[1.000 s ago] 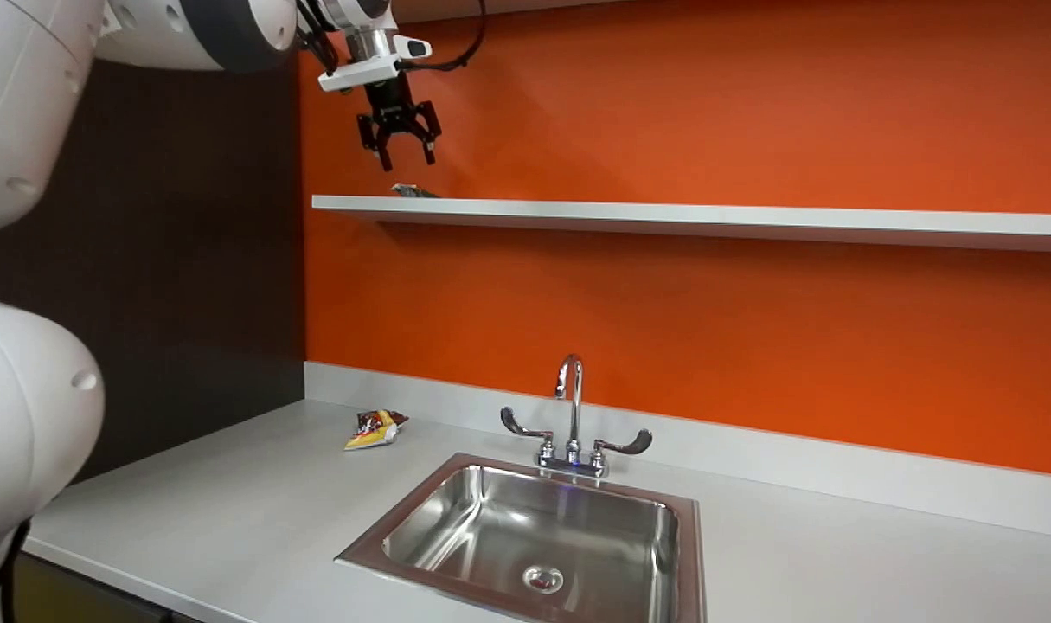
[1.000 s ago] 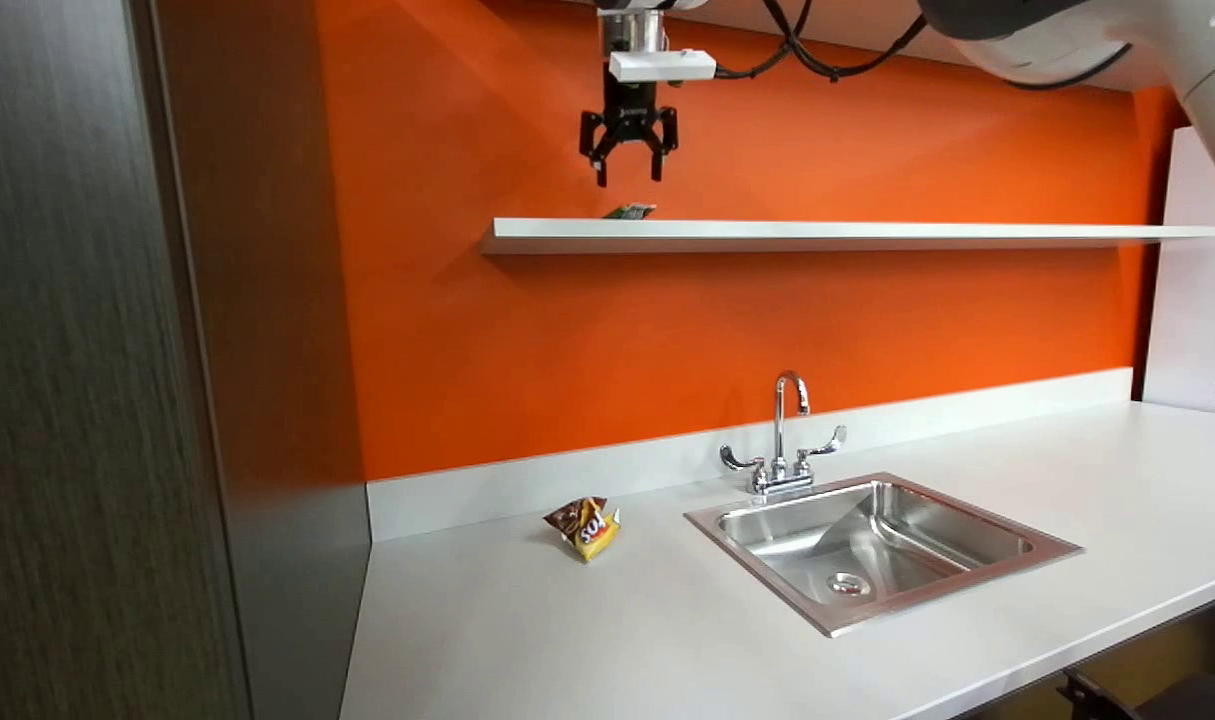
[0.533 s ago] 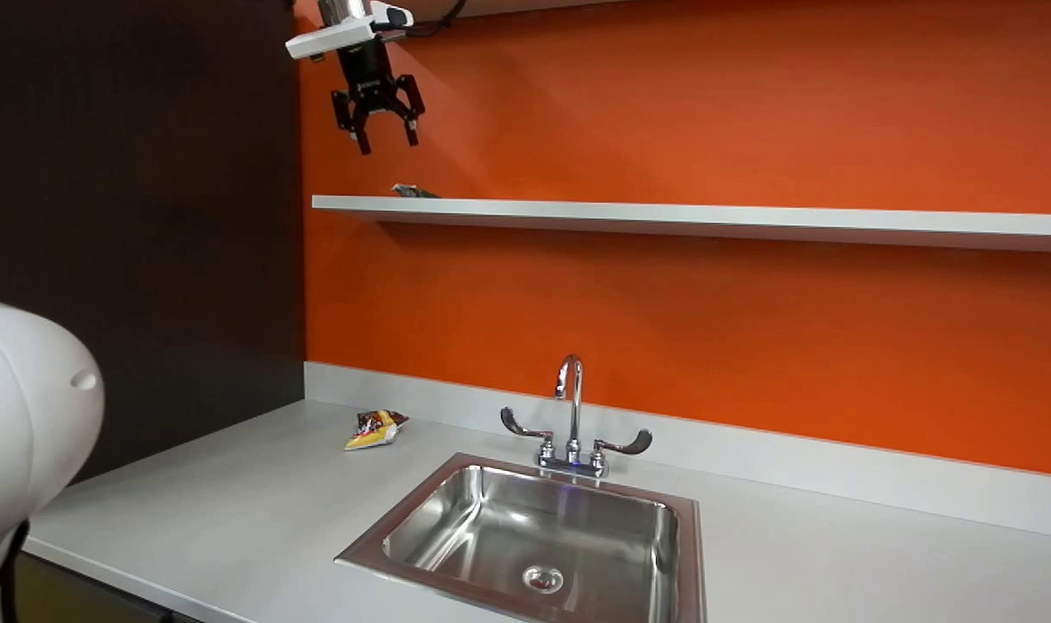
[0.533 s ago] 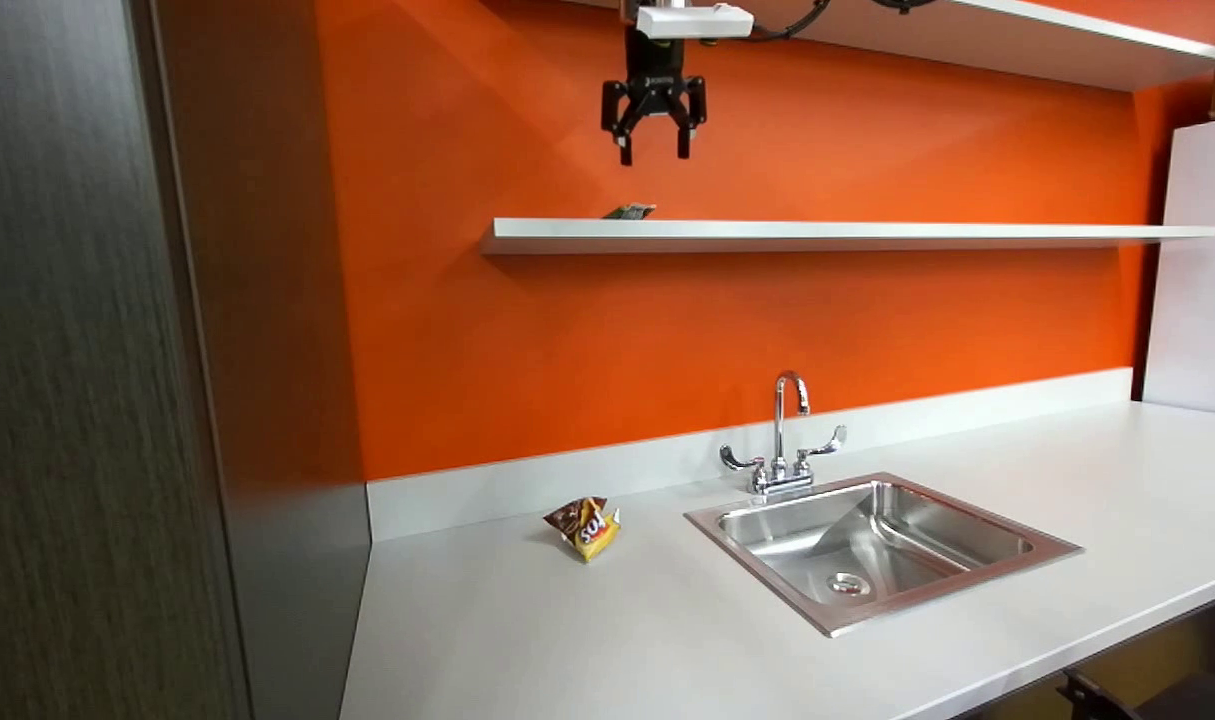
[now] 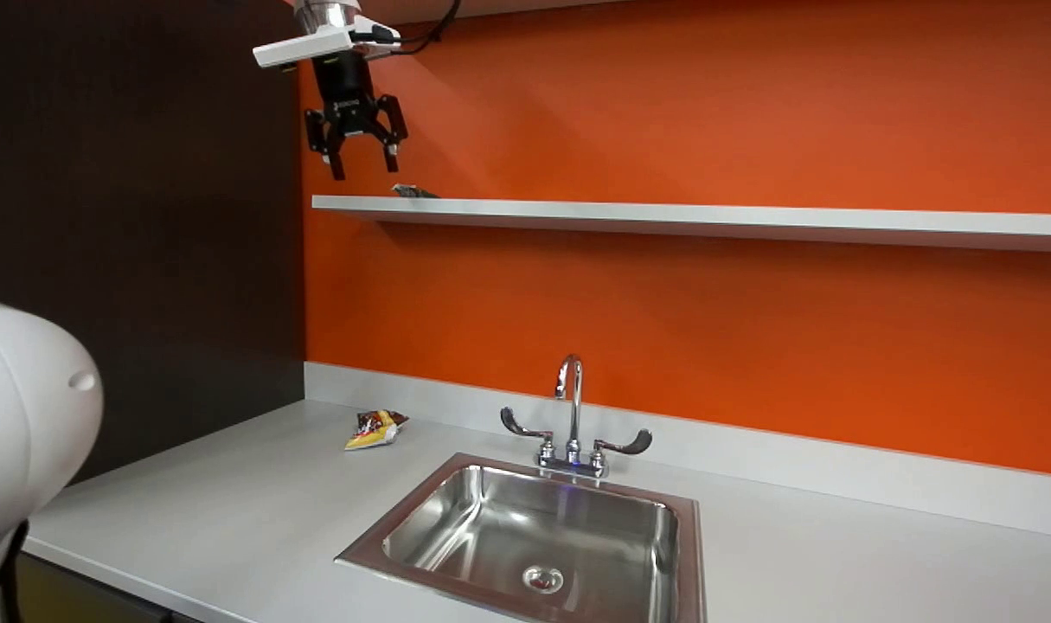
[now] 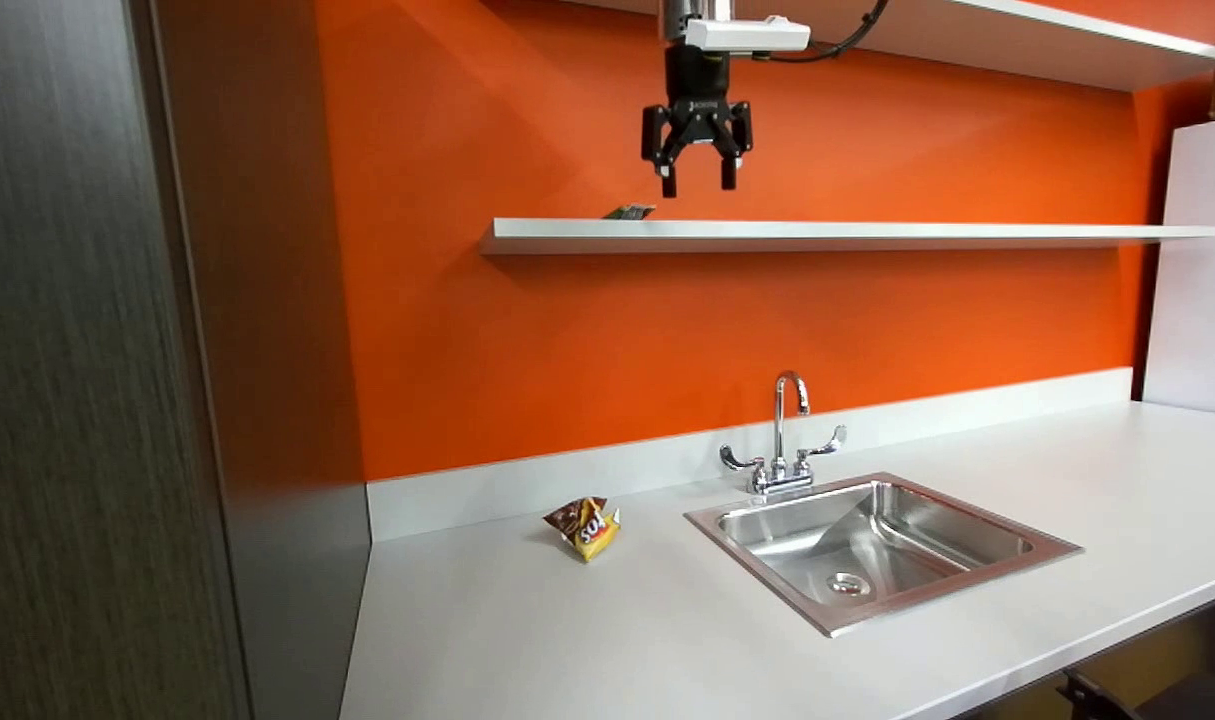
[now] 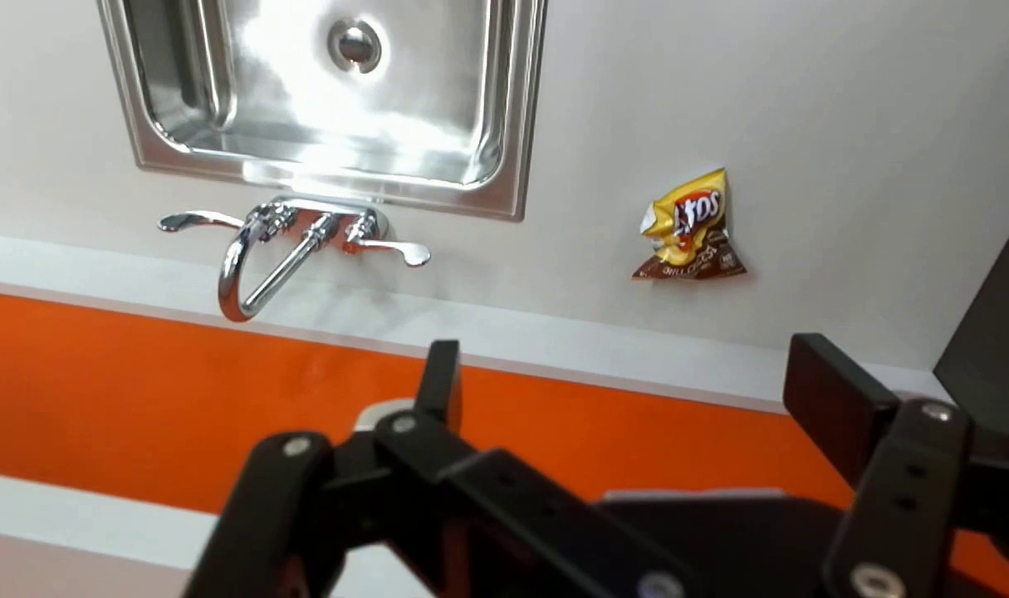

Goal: Pick up the candy bar and put it on the shelf

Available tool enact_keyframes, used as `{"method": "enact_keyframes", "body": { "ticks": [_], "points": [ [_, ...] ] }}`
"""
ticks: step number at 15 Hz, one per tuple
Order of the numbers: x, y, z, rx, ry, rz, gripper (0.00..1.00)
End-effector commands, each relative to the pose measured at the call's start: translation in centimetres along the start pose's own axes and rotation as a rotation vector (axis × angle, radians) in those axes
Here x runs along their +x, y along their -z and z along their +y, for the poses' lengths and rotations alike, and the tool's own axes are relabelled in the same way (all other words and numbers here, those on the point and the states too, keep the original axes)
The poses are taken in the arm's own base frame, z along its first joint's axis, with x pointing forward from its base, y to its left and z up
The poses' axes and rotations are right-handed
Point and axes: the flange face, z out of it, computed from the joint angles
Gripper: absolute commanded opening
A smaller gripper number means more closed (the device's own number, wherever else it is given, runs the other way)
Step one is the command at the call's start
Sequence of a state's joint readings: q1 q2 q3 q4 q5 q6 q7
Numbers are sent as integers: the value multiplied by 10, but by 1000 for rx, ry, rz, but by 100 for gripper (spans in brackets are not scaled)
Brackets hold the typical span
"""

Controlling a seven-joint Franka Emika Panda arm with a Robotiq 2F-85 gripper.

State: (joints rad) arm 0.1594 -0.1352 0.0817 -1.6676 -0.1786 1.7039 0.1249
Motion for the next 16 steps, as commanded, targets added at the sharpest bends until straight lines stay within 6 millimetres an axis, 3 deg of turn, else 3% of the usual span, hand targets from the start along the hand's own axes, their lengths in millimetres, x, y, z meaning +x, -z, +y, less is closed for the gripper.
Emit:
{"method": "enact_keyframes", "body": {
  "ticks": [1,9,16],
  "points": [
    [-44,-35,8,35,19,-15,100],
    [-118,-144,6,58,19,-76,100],
    [-157,-195,4,60,17,-135,100]
  ]
}}
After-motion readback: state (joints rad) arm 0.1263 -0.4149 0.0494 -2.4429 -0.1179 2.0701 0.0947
